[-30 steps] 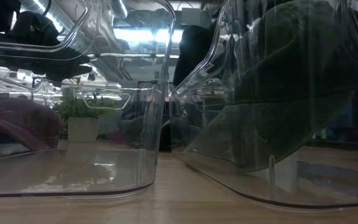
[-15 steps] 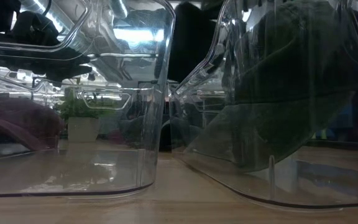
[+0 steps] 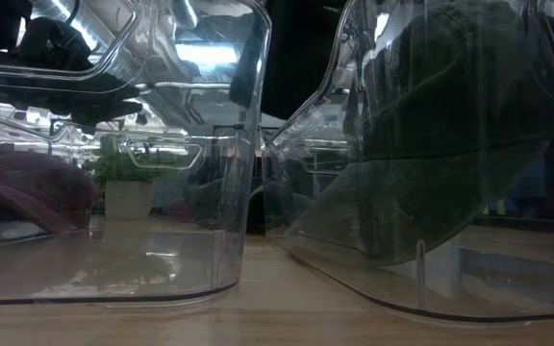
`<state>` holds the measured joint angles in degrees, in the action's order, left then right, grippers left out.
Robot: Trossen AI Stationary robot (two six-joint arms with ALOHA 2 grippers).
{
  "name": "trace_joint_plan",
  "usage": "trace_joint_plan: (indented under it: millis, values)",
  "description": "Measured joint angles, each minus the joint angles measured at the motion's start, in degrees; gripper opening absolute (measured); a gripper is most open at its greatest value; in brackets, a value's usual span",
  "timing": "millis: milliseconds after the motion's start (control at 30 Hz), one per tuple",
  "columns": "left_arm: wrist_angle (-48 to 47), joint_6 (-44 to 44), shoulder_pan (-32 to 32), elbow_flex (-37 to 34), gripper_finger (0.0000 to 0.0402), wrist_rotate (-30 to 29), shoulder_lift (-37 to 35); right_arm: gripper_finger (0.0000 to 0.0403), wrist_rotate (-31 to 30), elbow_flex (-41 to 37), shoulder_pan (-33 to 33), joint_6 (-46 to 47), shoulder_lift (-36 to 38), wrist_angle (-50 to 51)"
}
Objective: Pick & Place hat
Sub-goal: Put the top black cap into the right transparent bin
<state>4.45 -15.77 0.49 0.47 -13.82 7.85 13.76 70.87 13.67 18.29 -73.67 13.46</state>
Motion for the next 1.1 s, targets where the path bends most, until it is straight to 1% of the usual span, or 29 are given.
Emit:
trace_joint_plan:
  millis: [300,700,967,1100]
  values:
    - [0.0,0.0,0.0,0.0,0.0185,0.0,0.0,0.0042,2.9,0.0,-3.9,-6.5,2.0,1.8]
    - [0.0,0.0,0.0,0.0,0.0185,0.0,0.0,0.0042,13.8,0.0,-9.1,-20.5,3.9,6.6]
    - [0.0,0.0,0.0,0.0,0.0185,0.0,0.0,0.0042,17.8,0.0,-13.2,-27.7,3.9,10.3]
    - [0.0,0.0,0.0,0.0,0.0185,0.0,0.0,0.0042,19.4,0.0,-15.0,-29.5,3.9,13.1]
